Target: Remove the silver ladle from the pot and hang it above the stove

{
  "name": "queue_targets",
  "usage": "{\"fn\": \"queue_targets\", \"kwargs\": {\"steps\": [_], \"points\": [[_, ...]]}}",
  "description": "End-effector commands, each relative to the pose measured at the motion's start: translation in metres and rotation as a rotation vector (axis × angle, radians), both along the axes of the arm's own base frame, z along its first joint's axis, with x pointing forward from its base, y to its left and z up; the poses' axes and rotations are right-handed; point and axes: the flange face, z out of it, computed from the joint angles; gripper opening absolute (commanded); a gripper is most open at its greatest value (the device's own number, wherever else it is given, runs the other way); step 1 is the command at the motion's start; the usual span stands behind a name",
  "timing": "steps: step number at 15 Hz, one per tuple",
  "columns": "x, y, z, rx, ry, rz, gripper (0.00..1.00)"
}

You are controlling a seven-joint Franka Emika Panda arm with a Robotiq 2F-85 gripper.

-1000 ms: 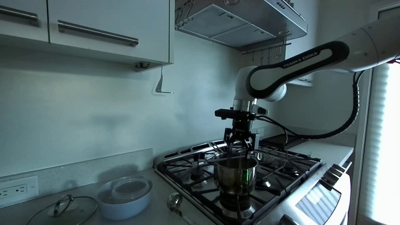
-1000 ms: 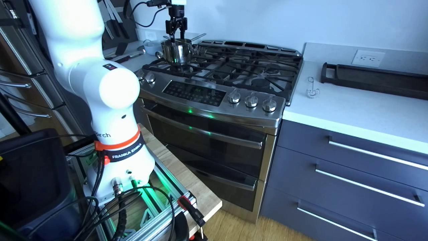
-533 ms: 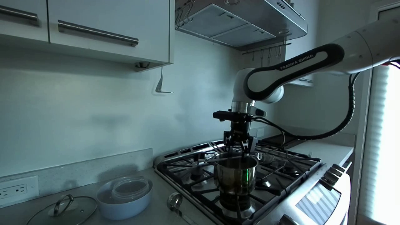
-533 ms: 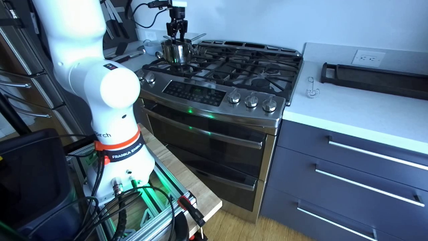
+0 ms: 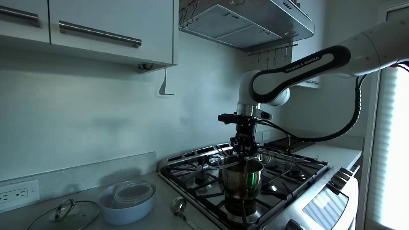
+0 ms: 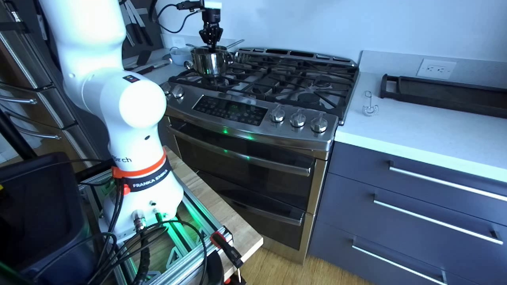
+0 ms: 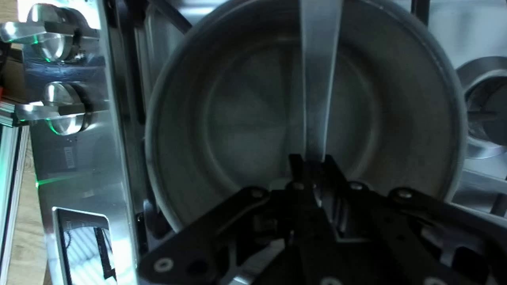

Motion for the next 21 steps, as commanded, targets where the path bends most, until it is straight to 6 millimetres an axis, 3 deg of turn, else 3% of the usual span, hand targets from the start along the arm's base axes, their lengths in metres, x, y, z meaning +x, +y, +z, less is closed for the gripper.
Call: {"fn": "queue_targets", "kwargs": {"steps": [1,7,14,21], "points": [[-0.001,0.001,0.006,-0.02,-0.007,-0.034,0.03],[-0.007,-0.004,0.028,-0.016,-0.011,-0.046,0.03],[-0.027,-0.041,0.096,0.048,-0.01,-0.036,0.03],[-0.03,-0.093,0.162,0.303,-0.004,0.059,0.03]]}}
